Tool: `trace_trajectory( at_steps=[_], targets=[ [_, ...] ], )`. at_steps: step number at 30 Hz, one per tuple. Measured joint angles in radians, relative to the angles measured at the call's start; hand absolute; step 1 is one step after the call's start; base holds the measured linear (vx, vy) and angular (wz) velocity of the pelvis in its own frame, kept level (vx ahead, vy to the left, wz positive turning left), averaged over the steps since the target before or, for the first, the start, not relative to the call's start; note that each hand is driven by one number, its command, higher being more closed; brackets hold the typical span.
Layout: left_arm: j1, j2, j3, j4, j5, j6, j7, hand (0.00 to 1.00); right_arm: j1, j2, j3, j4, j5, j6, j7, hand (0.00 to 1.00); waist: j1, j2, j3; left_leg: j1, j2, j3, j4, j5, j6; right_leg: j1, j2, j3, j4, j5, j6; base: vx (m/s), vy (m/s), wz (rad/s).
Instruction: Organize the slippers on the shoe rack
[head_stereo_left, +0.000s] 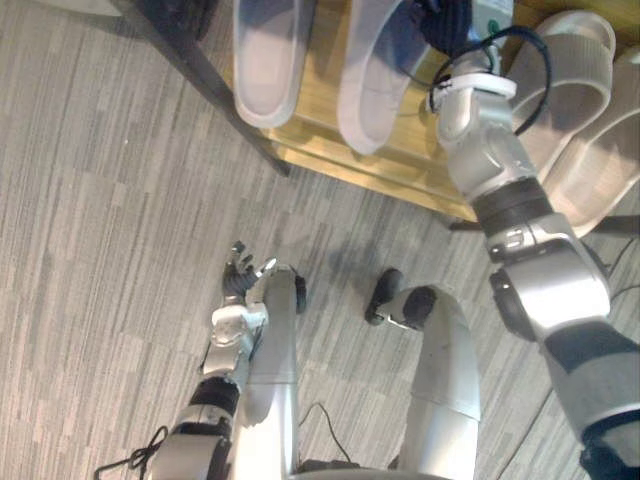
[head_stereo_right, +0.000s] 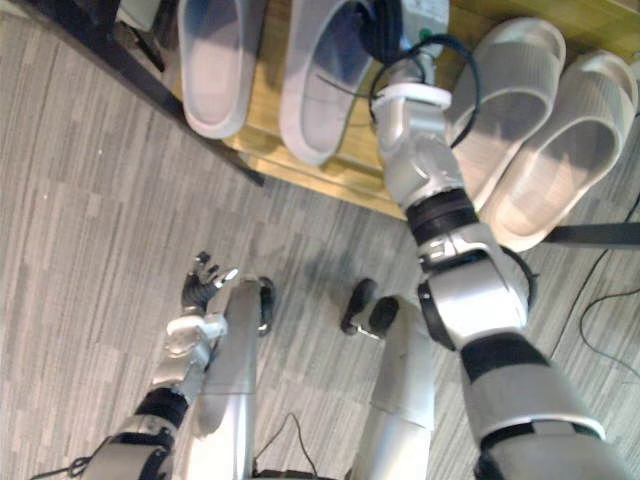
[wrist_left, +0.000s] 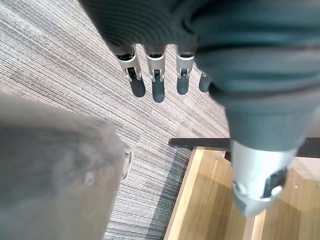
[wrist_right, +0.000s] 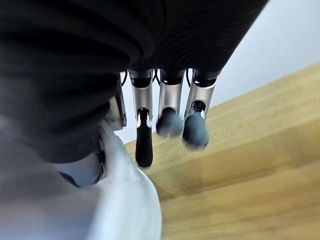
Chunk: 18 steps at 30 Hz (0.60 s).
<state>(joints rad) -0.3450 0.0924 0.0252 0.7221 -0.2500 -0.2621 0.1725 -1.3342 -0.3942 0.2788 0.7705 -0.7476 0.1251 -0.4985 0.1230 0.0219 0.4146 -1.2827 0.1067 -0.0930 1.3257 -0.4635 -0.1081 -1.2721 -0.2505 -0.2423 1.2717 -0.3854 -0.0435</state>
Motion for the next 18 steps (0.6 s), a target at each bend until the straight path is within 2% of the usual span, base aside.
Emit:
trace_trajectory(
  at_steps=[5, 11, 18],
  targets=[
    [0.000, 0.001, -0.003, 0.008, -0.021, 0.003, 0.002, 0.00, -0.001, 0.004, -0.003, 0.010, 0.021, 0.000, -0.002, 0.00, 0.001, -0.001, -0.007, -0.002, 0.000, -0.001, -0.007, 0.005, -0.008, -0.003, 0.000, -0.002, -0.001, 0.003, -0.005, 0.00, 0.000, 0.00],
    [0.001, 0.001, -0.003, 0.021, -0.027, 0.008, 0.003, 0.00, 0.004, 0.065, -0.078, 0.009, 0.226, -0.029, -0.008, 0.00, 0.000, -0.001, -0.007, 0.014, 0.001, 0.000, -0.021, 0.010, -0.017, 0.006, 0.001, -0.001, -0.004, 0.002, -0.006, 0.00, 0.000, 0.00],
    [0.006, 0.000, -0.003, 0.027, -0.029, 0.017, 0.004, 0.00, 0.047, 0.123, -0.098, -0.015, 0.380, -0.060, -0.010, 0.00, -0.001, -0.001, -0.010, 0.032, 0.007, 0.002, -0.026, 0.011, -0.018, 0.018, 0.007, -0.001, -0.009, -0.001, -0.001, 0.00, 0.000, 0.00]
  ],
)
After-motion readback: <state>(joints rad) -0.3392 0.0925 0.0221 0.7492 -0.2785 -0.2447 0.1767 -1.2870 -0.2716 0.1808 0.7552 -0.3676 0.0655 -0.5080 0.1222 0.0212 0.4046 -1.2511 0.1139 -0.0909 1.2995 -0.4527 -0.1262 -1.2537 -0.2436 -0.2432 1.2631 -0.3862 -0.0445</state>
